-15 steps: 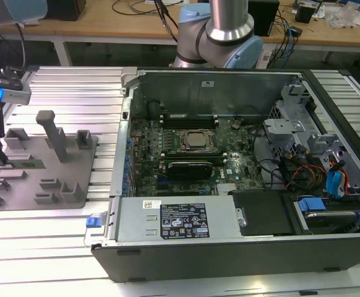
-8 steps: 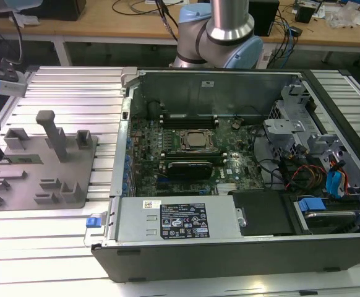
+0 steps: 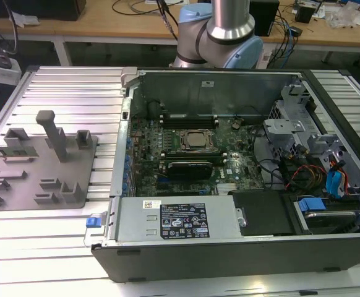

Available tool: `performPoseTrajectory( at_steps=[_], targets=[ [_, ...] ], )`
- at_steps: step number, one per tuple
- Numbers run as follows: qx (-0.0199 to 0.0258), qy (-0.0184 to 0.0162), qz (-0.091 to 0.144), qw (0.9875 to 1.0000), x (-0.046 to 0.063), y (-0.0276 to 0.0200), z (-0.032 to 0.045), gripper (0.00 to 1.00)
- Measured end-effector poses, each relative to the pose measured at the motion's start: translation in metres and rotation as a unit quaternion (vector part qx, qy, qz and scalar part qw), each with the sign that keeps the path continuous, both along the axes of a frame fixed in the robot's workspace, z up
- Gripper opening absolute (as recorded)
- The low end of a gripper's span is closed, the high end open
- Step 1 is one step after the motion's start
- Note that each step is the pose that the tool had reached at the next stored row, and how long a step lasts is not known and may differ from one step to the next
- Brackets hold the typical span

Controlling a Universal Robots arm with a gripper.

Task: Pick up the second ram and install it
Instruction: 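Pick up the second ram and move it above second insertion slot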

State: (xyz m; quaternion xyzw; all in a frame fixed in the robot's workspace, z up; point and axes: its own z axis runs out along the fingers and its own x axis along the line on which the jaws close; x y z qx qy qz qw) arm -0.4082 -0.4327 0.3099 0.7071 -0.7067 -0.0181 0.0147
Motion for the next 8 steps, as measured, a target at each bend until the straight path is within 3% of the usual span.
performPoseTrajectory(
  at_steps=[4, 8],
  targets=[
    [0.0000, 0.0001, 0.000, 1.0000, 0.000, 0.0000, 0.0163, 0.09],
    [0.0003, 0.0000, 0.000, 1.0000, 0.000, 0.0000, 0.0193, 0.09]
  ],
)
